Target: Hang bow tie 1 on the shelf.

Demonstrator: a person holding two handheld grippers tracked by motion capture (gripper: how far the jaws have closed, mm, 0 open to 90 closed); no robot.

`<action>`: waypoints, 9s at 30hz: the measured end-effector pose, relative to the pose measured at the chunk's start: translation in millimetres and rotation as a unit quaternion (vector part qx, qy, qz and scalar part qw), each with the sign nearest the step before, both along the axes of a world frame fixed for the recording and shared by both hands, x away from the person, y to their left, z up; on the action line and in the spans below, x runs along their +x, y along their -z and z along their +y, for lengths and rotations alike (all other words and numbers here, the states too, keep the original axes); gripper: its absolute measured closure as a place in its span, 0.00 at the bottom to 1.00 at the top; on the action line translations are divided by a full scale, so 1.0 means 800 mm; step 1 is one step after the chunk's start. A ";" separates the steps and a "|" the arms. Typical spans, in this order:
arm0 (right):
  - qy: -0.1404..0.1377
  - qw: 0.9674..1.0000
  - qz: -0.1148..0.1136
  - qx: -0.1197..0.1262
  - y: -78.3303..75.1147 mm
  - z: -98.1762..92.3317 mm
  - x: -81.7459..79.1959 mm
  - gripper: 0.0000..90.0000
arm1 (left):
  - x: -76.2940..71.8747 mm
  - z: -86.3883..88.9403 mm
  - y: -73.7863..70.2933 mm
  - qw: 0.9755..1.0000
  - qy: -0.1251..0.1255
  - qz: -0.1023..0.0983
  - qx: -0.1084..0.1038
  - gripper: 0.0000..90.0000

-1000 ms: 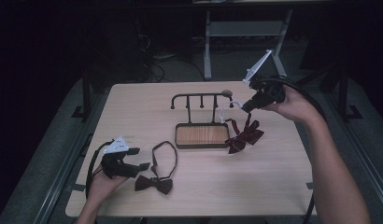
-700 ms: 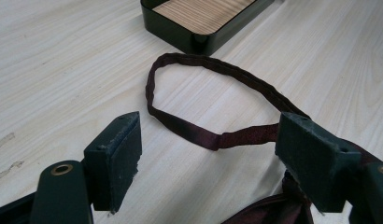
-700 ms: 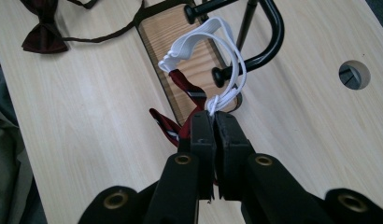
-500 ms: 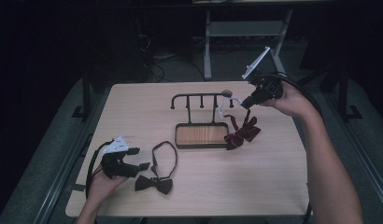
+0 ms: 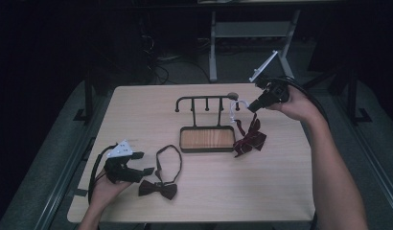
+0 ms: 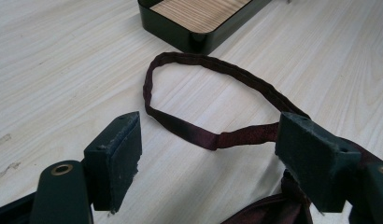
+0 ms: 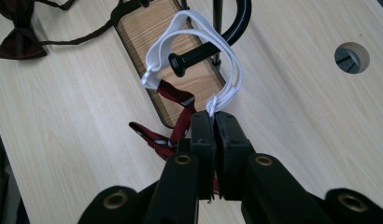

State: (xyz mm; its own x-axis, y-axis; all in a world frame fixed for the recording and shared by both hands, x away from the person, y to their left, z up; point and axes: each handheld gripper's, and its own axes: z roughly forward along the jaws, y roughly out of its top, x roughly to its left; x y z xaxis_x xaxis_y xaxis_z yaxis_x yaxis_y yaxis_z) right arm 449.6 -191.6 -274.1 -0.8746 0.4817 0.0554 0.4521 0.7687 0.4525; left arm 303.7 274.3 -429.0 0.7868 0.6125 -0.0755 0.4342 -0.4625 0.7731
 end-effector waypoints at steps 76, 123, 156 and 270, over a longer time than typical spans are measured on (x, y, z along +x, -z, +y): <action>-0.027 0.997 0.023 0.062 0.100 -0.043 -0.085 0.66 | 0.002 -0.008 0.004 1.000 0.012 0.010 0.018 0.27; -0.009 0.995 0.037 0.094 0.181 -0.055 -0.153 0.57 | 0.007 -0.016 0.006 0.999 0.013 0.016 0.038 0.27; -0.001 0.994 0.033 0.102 0.194 -0.061 -0.174 0.52 | 0.063 -0.038 0.002 0.994 -0.005 0.071 0.081 0.47; -0.001 0.993 0.016 0.118 0.199 -0.065 -0.178 0.46 | 0.045 -0.064 -0.120 0.980 0.125 0.062 0.142 0.99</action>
State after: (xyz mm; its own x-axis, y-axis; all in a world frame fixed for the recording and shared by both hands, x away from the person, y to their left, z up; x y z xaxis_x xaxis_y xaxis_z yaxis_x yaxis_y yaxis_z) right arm 307.6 -244.0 -433.7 -0.8719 0.4494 0.1943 0.4669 0.6438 0.6062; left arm 339.4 223.3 -332.8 0.9110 0.4110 -0.0339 0.3612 -0.7557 0.5464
